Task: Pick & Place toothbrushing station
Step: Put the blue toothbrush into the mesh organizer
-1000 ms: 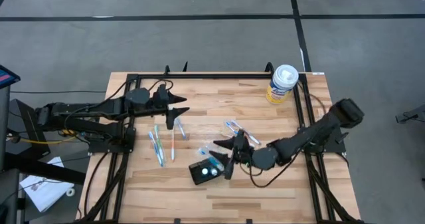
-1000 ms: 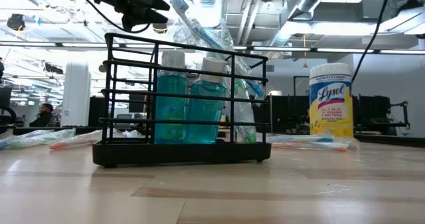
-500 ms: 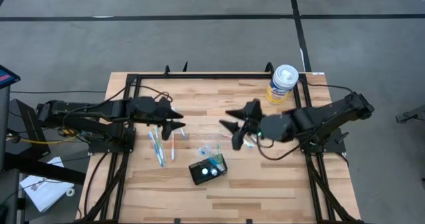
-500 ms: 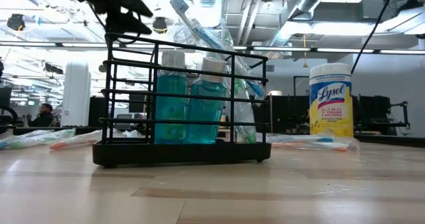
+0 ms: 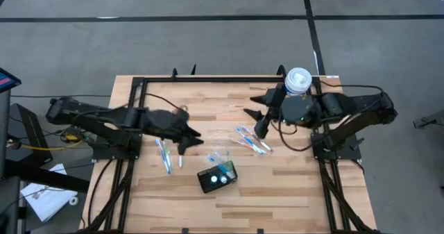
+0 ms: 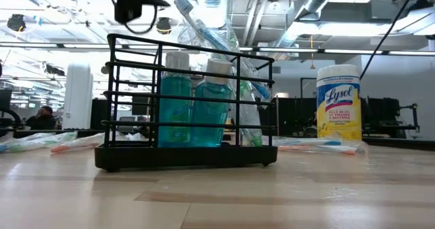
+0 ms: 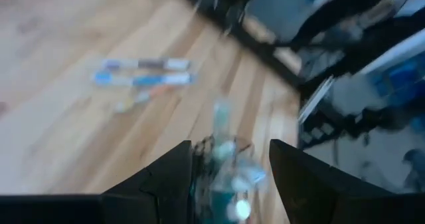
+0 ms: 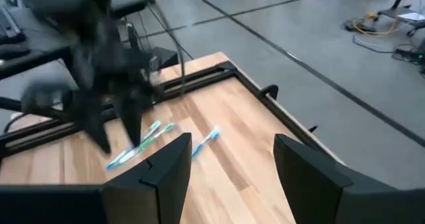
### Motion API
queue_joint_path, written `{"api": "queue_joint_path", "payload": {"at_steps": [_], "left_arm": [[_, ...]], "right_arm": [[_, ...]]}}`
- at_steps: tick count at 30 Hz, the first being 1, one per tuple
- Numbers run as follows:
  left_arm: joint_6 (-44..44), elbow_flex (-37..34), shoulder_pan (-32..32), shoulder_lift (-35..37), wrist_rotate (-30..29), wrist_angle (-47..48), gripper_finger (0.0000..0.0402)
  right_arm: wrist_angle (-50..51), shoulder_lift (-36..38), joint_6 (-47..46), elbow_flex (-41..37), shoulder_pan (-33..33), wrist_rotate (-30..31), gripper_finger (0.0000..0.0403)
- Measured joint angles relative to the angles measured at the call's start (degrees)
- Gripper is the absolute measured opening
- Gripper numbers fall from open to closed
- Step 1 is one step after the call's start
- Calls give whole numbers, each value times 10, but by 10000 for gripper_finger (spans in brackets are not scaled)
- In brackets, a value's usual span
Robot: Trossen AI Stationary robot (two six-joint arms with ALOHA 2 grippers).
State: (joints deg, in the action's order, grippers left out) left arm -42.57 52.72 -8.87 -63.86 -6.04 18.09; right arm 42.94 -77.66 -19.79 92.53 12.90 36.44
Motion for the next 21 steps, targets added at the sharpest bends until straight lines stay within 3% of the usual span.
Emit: {"api": "queue_joint_path", "payload": {"at_steps": [8, 21], "left_arm": [[-16, 25, -8, -61, 0, -1, 198], [-60, 31, -30, -68, 5, 49, 198]], "right_arm": [[-1, 45, 47, 0, -8, -22, 200], [14, 56, 65, 0, -4, -41, 200]]}}
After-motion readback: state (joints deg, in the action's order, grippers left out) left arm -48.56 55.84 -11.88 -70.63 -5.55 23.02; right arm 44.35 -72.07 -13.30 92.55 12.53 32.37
